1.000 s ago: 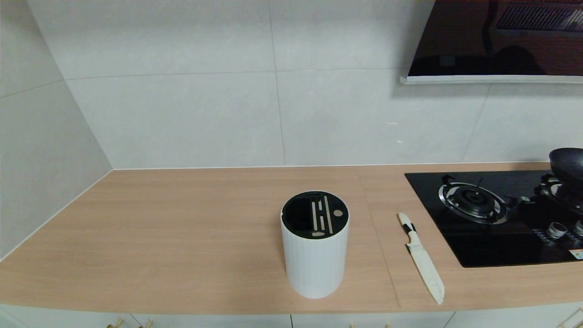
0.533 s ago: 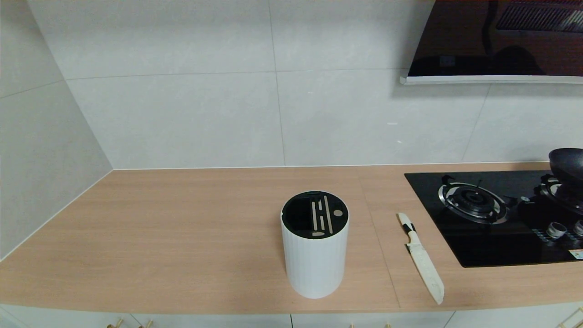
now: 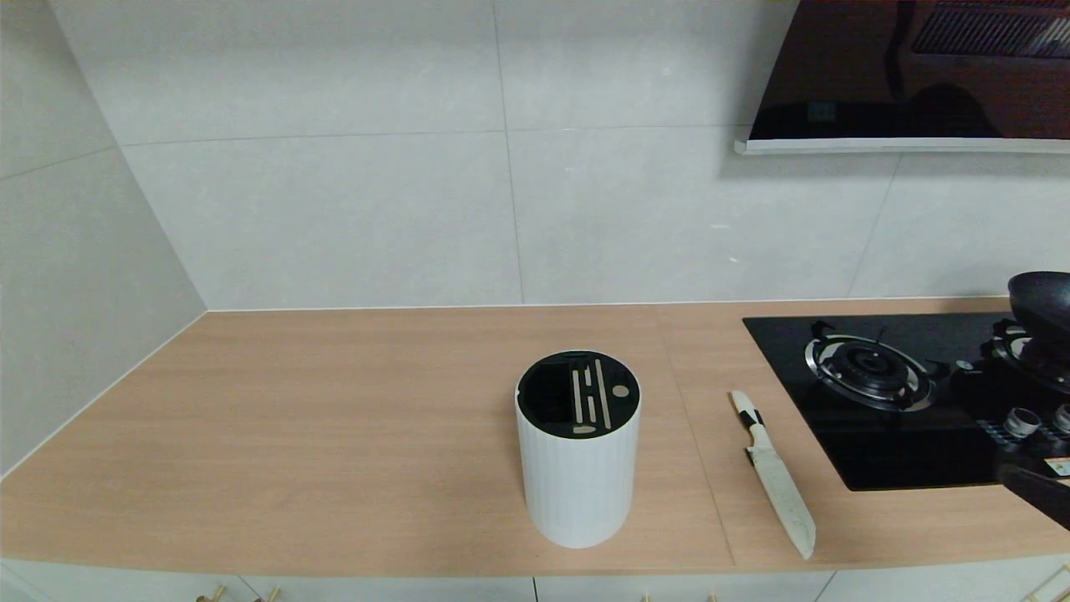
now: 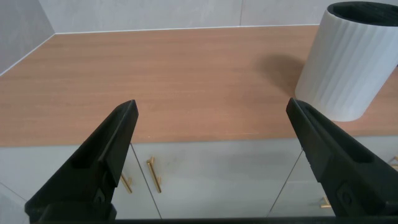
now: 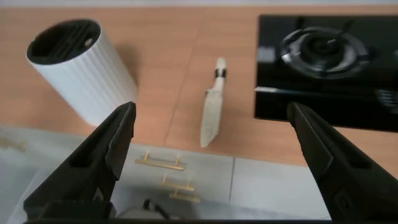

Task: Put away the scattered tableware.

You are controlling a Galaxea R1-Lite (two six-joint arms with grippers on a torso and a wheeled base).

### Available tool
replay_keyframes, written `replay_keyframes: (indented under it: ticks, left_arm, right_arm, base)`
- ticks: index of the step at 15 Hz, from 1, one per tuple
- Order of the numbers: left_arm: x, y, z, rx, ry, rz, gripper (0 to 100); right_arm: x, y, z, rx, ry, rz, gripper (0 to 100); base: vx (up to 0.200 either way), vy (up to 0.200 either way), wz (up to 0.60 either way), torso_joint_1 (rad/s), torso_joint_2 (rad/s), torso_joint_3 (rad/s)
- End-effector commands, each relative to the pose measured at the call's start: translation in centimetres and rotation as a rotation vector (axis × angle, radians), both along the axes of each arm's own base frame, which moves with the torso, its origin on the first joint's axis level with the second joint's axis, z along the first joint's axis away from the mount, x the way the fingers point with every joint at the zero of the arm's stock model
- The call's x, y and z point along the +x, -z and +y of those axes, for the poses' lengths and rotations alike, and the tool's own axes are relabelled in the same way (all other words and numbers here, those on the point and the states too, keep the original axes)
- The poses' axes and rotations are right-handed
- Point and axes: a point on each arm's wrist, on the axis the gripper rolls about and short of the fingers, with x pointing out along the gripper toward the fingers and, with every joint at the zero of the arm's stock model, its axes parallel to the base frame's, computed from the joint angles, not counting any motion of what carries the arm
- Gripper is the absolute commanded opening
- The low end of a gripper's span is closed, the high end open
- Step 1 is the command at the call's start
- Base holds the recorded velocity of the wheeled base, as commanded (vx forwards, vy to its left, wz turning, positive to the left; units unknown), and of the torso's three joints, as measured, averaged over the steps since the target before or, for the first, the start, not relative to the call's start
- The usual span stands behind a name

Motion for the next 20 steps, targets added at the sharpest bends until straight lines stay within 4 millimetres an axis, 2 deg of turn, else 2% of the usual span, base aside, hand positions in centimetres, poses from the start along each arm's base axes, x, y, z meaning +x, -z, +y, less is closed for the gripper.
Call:
replay_keyframes:
  ticks: [1,6,7,8,9,15,20]
  left_arm:
    - [0.0,0.0,0.0,0.001,0.0,0.001,100]
    - [0.0,0.0,0.0,0.001,0.0,0.001,100]
    - [0.0,0.0,0.0,0.001,0.0,0.001,100]
    - [0.0,0.0,0.0,0.0,0.0,0.001,100]
    - [0.0,0.0,0.0,0.001,0.0,0.001,100]
    - [0.0,0.0,0.0,0.0,0.0,0.001,100]
    - [0.0,0.0,0.0,0.0,0.0,0.001,100]
  right_arm:
    - [5.5,1.4,1.3,-0.036,-0.013,0.143,100]
    - [12.2,3.4,2.4,-0.051,0.013,0.154,100]
    - [12.2,3.4,2.4,-0.051,0.013,0.154,100]
    - [14.6,4.3,2.9,-0.056,0.011,0.17,100]
    - [15.7,5.0,3.5,-0.06,-0.006,0.181,100]
    - [20.0,11.8,5.3,-0.116,0.032,0.27,100]
    - [22.0,16.3,5.9,-0.148,0.077,0.299,100]
  base:
    - [0.0,0.0,0.0,0.0,0.0,0.0]
    - [0.0,0.0,0.0,0.0,0.0,0.0]
    - [0.0,0.0,0.0,0.0,0.0,0.0]
    - [0.0,0.0,0.0,0.0,0.0,0.0]
    - [0.0,0.0,0.0,0.0,0.0,0.0]
    - [0.0,0.0,0.0,0.0,0.0,0.0]
    - [0.0,0.0,0.0,0.0,0.0,0.0]
